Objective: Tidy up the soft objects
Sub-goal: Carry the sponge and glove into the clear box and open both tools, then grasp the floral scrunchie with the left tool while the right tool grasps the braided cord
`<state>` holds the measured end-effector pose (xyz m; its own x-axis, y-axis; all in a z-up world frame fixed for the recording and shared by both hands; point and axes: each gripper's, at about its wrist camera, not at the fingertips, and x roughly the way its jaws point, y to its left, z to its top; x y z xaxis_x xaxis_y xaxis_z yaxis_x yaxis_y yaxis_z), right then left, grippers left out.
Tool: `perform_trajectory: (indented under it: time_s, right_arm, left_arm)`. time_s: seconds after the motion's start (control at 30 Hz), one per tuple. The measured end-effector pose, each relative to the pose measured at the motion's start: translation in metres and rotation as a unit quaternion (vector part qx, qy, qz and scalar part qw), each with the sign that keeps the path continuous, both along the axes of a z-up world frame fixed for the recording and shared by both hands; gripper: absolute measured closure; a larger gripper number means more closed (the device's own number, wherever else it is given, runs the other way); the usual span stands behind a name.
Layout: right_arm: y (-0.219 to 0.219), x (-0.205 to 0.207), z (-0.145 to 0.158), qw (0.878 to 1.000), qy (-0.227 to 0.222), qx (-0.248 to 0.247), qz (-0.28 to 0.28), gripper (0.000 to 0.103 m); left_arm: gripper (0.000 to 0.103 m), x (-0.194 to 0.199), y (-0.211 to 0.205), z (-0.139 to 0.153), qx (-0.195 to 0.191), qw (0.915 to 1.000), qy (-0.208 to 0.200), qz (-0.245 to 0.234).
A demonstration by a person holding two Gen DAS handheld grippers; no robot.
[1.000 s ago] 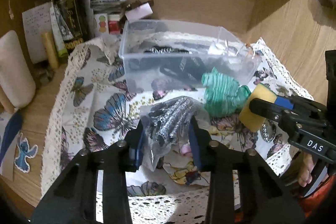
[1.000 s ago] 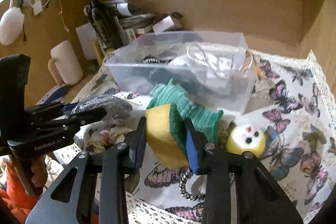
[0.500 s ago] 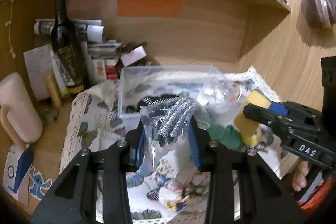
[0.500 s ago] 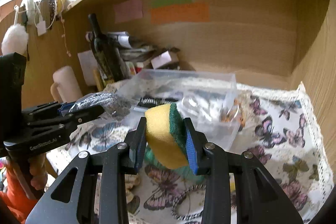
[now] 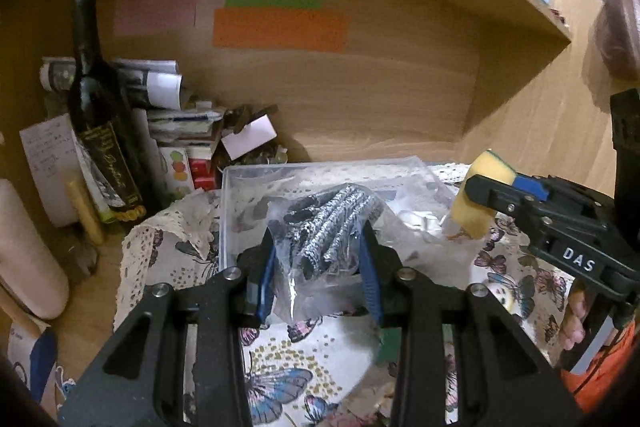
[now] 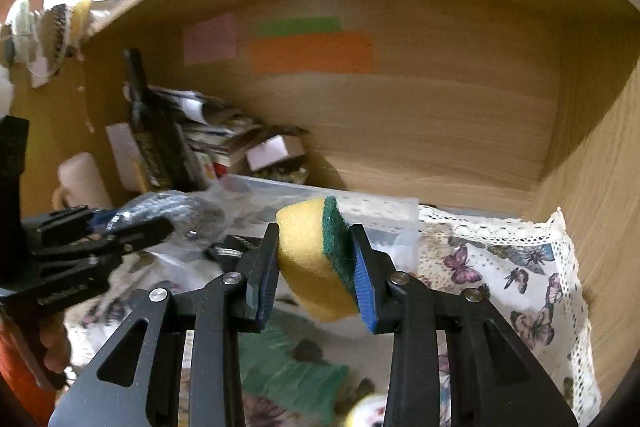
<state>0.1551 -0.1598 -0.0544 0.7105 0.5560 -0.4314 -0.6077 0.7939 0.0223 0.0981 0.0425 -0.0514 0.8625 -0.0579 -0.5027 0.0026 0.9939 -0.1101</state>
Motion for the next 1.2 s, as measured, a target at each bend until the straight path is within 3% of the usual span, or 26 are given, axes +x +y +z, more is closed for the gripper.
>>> perform_trajectory:
  time_s: [0.37, 0.43, 0.5, 0.57, 0.63, 0.73, 0.8, 0.97, 1.2]
  right_arm:
    - [0.019, 0.041, -0.041, 0.996, 0.066, -0.061, -0.007, 0.071]
    - [0.021, 0.041, -0.044, 0.995, 0.071, -0.069, -0.005, 0.070]
    - [0.022, 0.040, -0.044, 0.995, 0.073, -0.072, -0.003, 0.066]
    - [0.021, 0.038, -0.042, 0.995, 0.073, -0.073, -0.003, 0.052]
    - [0.020, 0.035, -0.038, 0.995, 0.065, -0.072, -0.006, 0.034]
    - [0.016, 0.029, -0.032, 0.996, 0.053, -0.068, -0.010, 0.026]
    - [0.012, 0.023, -0.027, 0.997, 0.048, -0.059, -0.012, 0.018]
    - [-0.002, 0.003, -0.012, 0.999, 0.026, -0.042, -0.017, 0.016]
    - [-0.033, -0.034, -0.011, 0.999, 0.012, -0.034, -0.030, 0.015]
  left_arm:
    - [0.066, 0.040, 0.001, -0.044, -0.001, 0.9975, 0.070, -0.010]
    - [0.062, 0.040, 0.002, -0.046, -0.002, 0.9976, 0.069, -0.006]
    - [0.052, 0.040, 0.005, -0.045, -0.008, 0.9974, 0.072, -0.006]
    - [0.040, 0.038, 0.007, -0.044, -0.013, 0.9973, 0.073, -0.004]
    - [0.036, 0.035, 0.008, -0.041, -0.014, 0.9977, 0.067, -0.002]
    - [0.031, 0.028, 0.008, -0.036, -0.017, 0.9978, 0.062, -0.015]
    - [0.022, 0.023, 0.007, -0.031, -0.018, 0.9982, 0.056, -0.016]
    - [0.003, 0.001, -0.002, -0.015, 0.007, 0.9996, 0.027, 0.000]
    - [0.000, -0.031, -0.007, -0.012, 0.017, 0.9996, 0.019, 0.012]
